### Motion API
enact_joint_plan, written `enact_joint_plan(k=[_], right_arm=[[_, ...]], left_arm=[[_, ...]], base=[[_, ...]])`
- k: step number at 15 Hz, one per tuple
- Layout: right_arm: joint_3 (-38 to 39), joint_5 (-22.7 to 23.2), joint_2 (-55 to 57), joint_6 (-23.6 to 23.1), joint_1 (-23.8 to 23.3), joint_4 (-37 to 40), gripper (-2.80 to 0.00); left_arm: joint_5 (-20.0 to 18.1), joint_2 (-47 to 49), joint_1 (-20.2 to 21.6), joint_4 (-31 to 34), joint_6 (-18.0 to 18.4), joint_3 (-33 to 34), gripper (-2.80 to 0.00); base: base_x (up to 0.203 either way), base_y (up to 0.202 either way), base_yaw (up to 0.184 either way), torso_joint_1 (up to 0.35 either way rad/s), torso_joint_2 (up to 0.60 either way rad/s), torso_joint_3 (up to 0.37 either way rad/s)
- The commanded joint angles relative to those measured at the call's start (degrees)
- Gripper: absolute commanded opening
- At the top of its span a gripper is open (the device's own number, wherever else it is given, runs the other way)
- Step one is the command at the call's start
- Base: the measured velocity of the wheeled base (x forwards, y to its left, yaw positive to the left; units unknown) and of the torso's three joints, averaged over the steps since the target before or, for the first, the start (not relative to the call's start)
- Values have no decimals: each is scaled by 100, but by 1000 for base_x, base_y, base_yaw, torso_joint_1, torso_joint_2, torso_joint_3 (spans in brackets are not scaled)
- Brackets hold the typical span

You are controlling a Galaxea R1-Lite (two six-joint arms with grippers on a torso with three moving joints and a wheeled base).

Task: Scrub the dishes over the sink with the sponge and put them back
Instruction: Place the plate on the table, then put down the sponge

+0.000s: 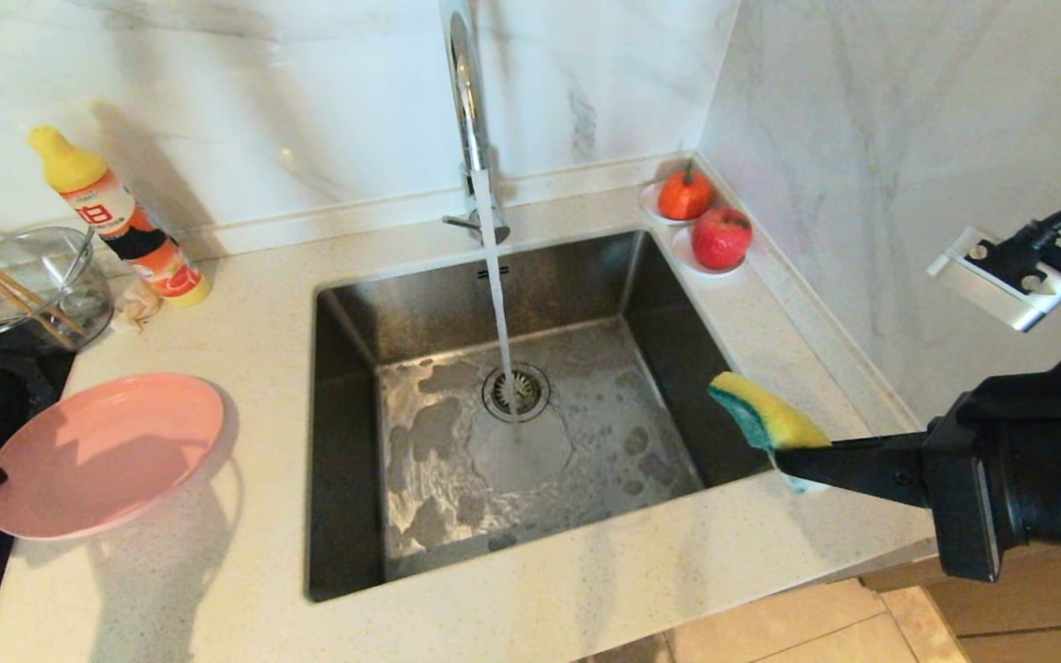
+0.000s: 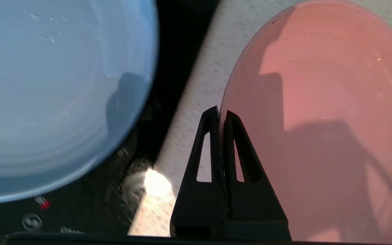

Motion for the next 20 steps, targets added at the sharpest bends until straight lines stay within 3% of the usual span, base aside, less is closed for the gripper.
enact_joint_plan(k=[1,2,3,4,9,14,15,17,20], right_arm=[[-2,13,2,-70,2,62,-280],[-10,28,-24,-97,2,115,-280],[-10,59,-33,-97,2,123,-280],[-19,86,-21,-105,2,127,-280],[16,92,-22,-105,-7,141,-280],[77,92,-33,-97,-7,150,-280],[69,92,-42,-97,-7,150,-280],[60,56,-51,-88,-7,150,-280],[68,21,-5,-61,-210,127,-280]], left_arm=[[-11,308,97,-13,17,-157,-280],[0,367,104,-13,75,-172,-280],[16,370,105,-13,87,-174,-111],[16,361,105,-13,87,-174,0],[-59,133,105,-62,-63,-284,0],[-382,-901,8,377,-741,-761,0],[-464,-1102,-77,716,-787,-1017,-280],[-524,-1315,-421,1261,-846,-1501,-280],[-418,-1270,-1148,1464,-806,-2034,-280]], base=[[0,0,0,0,0,0],[0,0,0,0,0,0],[0,0,0,29,2,4],[0,0,0,0,0,0],[0,0,0,0,0,0],[0,0,0,0,0,0],[0,0,0,0,0,0],[0,0,0,0,0,0],[0,0,0,0,0,0]])
